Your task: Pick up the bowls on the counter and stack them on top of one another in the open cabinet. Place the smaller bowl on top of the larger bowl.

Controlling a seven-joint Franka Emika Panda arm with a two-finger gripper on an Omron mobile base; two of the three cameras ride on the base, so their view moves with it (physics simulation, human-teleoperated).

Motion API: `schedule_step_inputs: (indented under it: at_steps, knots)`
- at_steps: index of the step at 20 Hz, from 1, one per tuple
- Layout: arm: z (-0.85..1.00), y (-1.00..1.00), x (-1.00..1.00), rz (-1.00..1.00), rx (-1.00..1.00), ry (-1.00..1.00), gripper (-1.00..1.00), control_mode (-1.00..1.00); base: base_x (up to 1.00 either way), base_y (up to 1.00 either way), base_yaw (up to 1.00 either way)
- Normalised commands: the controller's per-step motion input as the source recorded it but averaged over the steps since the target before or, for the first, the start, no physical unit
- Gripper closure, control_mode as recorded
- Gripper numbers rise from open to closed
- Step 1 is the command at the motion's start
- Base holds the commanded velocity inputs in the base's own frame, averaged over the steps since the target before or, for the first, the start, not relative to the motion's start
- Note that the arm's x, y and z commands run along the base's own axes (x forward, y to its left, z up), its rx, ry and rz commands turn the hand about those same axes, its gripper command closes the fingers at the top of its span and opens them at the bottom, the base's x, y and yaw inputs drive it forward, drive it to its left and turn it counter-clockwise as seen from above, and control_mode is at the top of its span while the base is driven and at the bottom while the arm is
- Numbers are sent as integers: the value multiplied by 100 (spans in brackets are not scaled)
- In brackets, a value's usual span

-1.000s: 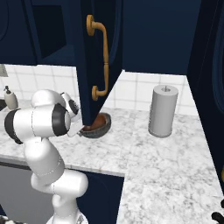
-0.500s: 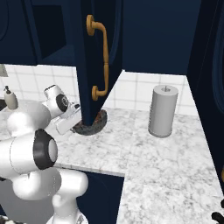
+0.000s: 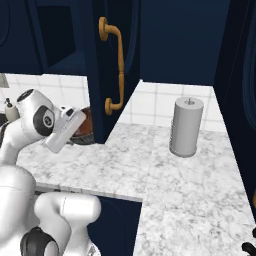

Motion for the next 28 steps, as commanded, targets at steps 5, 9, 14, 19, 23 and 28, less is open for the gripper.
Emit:
schedule_step_inputs:
  at_steps: [5,9,14,19,23,28]
  knots:
    - [100,0,-71,25,0,-37,100,-100,0,0,0]
    - [100,0,-59,22,4,-7,100,-100,0,0,0]
    - [100,0,-21,13,6,-3,100,-100,0,0,0]
    - [100,25,27,1,0,0,100,-100,0,0,0]
    - [94,3,80,0,0,5,100,-100,0,0,0]
    - [1,-2,100,0,1,32,100,-100,0,0,0]
